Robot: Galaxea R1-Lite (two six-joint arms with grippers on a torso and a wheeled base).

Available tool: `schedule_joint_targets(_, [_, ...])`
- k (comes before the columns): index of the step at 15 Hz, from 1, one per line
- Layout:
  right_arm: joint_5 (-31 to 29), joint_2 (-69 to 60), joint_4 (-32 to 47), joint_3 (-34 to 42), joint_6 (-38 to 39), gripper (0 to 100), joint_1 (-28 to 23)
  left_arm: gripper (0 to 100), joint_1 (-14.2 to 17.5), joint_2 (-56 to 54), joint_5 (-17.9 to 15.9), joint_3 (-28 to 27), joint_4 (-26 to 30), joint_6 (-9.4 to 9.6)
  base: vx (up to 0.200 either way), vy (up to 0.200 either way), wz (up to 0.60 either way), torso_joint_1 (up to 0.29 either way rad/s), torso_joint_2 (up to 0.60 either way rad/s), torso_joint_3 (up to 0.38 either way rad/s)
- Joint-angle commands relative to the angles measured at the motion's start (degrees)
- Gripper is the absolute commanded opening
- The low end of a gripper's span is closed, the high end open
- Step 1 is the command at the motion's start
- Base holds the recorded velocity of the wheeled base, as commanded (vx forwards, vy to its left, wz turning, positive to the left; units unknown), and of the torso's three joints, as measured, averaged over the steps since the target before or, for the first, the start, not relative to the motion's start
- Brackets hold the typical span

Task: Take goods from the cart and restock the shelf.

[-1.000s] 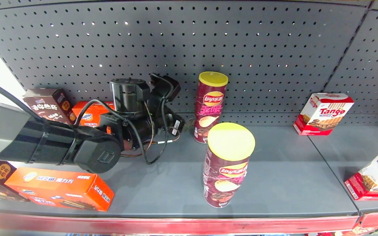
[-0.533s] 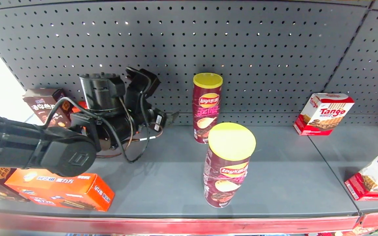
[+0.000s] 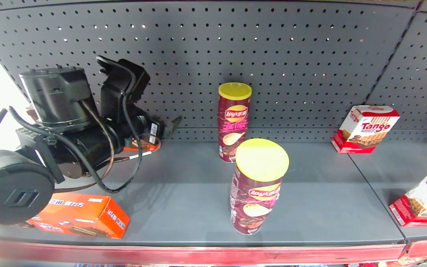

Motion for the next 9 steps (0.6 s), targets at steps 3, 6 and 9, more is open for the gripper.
schedule_joint_targets(3, [-0.85, 0.07, -0.15, 0.00, 0.09, 100, -0.09, 100, 0.05, -1.86, 0.01, 1.42, -2.55, -0.08, 0.000, 0.000, 0.00, 0.000, 0.00, 0.000])
schedule_joint_targets(6, [0.20, 20.54, 0.46, -22.85, 4.31, 100, 0.35, 100, 0.49, -2.30, 0.10, 4.14, -3.34, -0.69, 0.000, 0.000, 0.00, 0.000, 0.00, 0.000])
schedule_joint_targets(9, [8.82, 33.90, 0.64, -31.11, 0.35, 100, 3.87, 100, 0.05, -1.24, 0.10, 4.40, -7.39, -0.69, 0.000, 0.000, 0.00, 0.000, 0.00, 0.000])
